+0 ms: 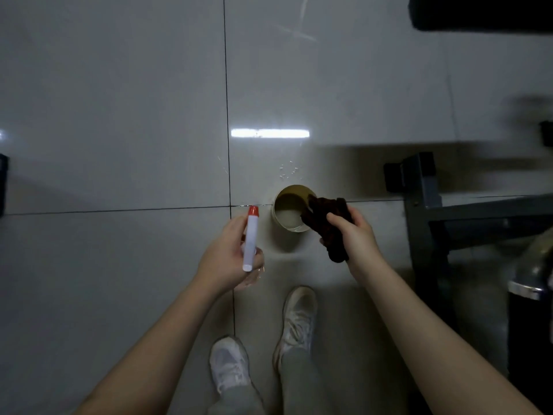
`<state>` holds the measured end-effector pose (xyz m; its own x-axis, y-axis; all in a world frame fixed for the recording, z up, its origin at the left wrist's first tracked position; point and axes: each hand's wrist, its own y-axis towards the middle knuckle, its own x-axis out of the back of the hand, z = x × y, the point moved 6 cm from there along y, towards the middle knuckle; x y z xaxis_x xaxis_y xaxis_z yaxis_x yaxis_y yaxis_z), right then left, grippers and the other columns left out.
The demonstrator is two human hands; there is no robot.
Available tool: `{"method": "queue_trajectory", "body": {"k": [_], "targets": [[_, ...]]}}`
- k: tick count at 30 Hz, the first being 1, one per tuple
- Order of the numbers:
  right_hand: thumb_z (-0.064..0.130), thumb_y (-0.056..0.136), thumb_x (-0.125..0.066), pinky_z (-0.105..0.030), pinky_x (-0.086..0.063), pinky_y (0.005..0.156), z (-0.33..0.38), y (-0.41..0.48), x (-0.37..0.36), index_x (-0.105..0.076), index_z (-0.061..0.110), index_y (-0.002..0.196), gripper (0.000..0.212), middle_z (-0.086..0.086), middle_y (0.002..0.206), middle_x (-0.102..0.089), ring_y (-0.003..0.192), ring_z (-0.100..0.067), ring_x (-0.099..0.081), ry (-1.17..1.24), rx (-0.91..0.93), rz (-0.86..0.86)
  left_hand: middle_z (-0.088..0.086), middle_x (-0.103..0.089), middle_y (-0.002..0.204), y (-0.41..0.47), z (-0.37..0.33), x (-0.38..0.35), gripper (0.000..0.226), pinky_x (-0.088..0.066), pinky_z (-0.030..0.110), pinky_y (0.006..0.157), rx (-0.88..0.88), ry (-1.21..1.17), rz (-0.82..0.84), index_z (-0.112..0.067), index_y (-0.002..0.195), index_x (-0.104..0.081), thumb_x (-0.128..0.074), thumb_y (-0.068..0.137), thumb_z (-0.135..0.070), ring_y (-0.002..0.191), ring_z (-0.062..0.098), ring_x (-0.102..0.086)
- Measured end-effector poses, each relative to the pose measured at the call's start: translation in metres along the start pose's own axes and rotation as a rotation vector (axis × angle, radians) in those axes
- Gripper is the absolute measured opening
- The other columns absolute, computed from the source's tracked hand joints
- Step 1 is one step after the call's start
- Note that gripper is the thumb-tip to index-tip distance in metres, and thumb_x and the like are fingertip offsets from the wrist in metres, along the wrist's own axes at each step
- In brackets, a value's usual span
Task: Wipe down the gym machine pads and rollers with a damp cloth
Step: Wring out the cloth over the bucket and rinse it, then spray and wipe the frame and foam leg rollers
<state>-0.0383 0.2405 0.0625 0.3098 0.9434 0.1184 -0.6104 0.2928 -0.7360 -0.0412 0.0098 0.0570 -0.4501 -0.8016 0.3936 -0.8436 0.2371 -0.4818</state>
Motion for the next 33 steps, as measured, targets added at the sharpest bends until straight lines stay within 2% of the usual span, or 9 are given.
{"method": "queue_trajectory", "body": {"k": [2, 4, 8, 11, 14, 19, 23, 28, 33], "targets": [[0.013, 0.091, -0.059, -0.029, -0.05, 0.059, 0.016, -0.02, -0.001, -0.051, 0.014, 0.128, 0.038, -0.014, 0.115, -0.062, 0.087, -0.03, -0.062, 0.022, 0.011, -0.008, -0.019, -0.052, 0.087, -0.012, -0.026, 0.012, 0.056, -0.052, 0.022, 0.067, -0.028, 0.005, -0.023, -0.041, 0.118, -0.039, -0.072, 0.082, -0.015, 0.077, 0.003, -0.058], [0.013, 0.091, -0.059, -0.031, -0.051, 0.062, 0.032, -0.043, 0.0, -0.052, 0.013, 0.127, 0.037, -0.014, 0.114, -0.063, 0.091, -0.031, -0.063, 0.063, 0.016, -0.007, -0.018, -0.05, 0.093, -0.026, -0.056, 0.026, 0.052, -0.046, 0.016, 0.07, -0.047, -0.018, -0.043, -0.035, 0.12, -0.041, -0.072, 0.084, -0.016, 0.083, 0.005, -0.055], [0.011, 0.093, -0.055, -0.036, -0.05, 0.071, 0.058, -0.087, 0.001, -0.052, 0.011, 0.127, 0.034, -0.011, 0.109, -0.064, 0.092, -0.028, -0.062, 0.186, 0.024, 0.01, -0.006, -0.053, 0.11, -0.05, -0.104, 0.044, 0.051, -0.044, 0.015, 0.073, -0.059, -0.036, -0.047, -0.019, 0.133, -0.046, -0.069, 0.087, -0.018, 0.096, 0.015, -0.056], [0.016, 0.094, -0.053, -0.036, -0.049, 0.072, 0.079, -0.124, 0.007, -0.055, 0.016, 0.121, 0.027, -0.011, 0.107, -0.065, 0.087, -0.027, -0.062, 0.269, 0.024, 0.011, 0.0, -0.055, 0.119, -0.071, -0.143, 0.057, 0.05, -0.048, 0.021, 0.075, -0.065, -0.056, -0.035, -0.015, 0.134, -0.045, -0.065, 0.088, -0.015, 0.099, 0.019, -0.058], [0.019, 0.095, -0.051, -0.035, -0.049, 0.071, 0.099, -0.159, 0.011, -0.057, 0.02, 0.111, 0.017, -0.011, 0.105, -0.065, 0.088, -0.027, -0.061, 0.337, 0.026, 0.012, -0.002, -0.053, 0.118, -0.091, -0.18, 0.068, 0.046, -0.042, 0.015, 0.074, -0.081, -0.055, -0.022, -0.013, 0.132, -0.047, -0.063, 0.089, -0.011, 0.1, 0.015, -0.054], [0.021, 0.093, -0.056, -0.04, -0.051, 0.082, 0.137, -0.218, 0.025, -0.054, 0.014, 0.124, 0.032, -0.013, 0.113, -0.064, 0.105, -0.031, -0.061, 0.382, 0.048, -0.035, -0.001, -0.053, 0.117, -0.135, -0.247, 0.087, 0.043, -0.039, 0.003, 0.067, -0.1, -0.043, -0.038, -0.012, 0.129, -0.048, -0.061, 0.089, -0.009, 0.102, 0.014, -0.053], [0.02, 0.092, -0.057, -0.038, -0.052, 0.076, 0.169, -0.263, 0.041, -0.056, 0.015, 0.117, 0.025, -0.013, 0.108, -0.066, 0.095, -0.029, -0.064, 0.441, 0.077, -0.052, -0.007, -0.054, 0.107, -0.17, -0.298, 0.1, 0.035, -0.037, -0.003, 0.065, -0.135, -0.083, -0.043, -0.02, 0.118, -0.049, -0.061, 0.088, -0.007, 0.091, -0.001, -0.052], [0.025, 0.094, -0.053, -0.027, -0.049, 0.056, 0.204, -0.315, 0.068, -0.058, 0.016, 0.109, 0.018, -0.012, 0.094, -0.067, 0.07, -0.022, -0.062, 0.526, 0.107, -0.084, -0.012, -0.055, 0.106, -0.203, -0.355, 0.106, 0.03, -0.042, 0.007, 0.07, -0.181, -0.084, -0.046, -0.02, 0.114, -0.052, -0.062, 0.088, -0.009, 0.091, -0.004, -0.054], [0.028, 0.097, -0.048, -0.023, -0.046, 0.053, 0.241, -0.36, 0.101, -0.059, 0.019, 0.099, 0.015, -0.007, 0.083, -0.068, 0.068, -0.018, -0.06, 0.619, 0.128, -0.138, 0.0, -0.06, 0.109, -0.223, -0.416, 0.111, 0.028, -0.048, 0.024, 0.071, -0.221, -0.126, -0.024, -0.018, 0.115, -0.054, -0.057, 0.088, -0.026, 0.094, 0.02, -0.063]]}}
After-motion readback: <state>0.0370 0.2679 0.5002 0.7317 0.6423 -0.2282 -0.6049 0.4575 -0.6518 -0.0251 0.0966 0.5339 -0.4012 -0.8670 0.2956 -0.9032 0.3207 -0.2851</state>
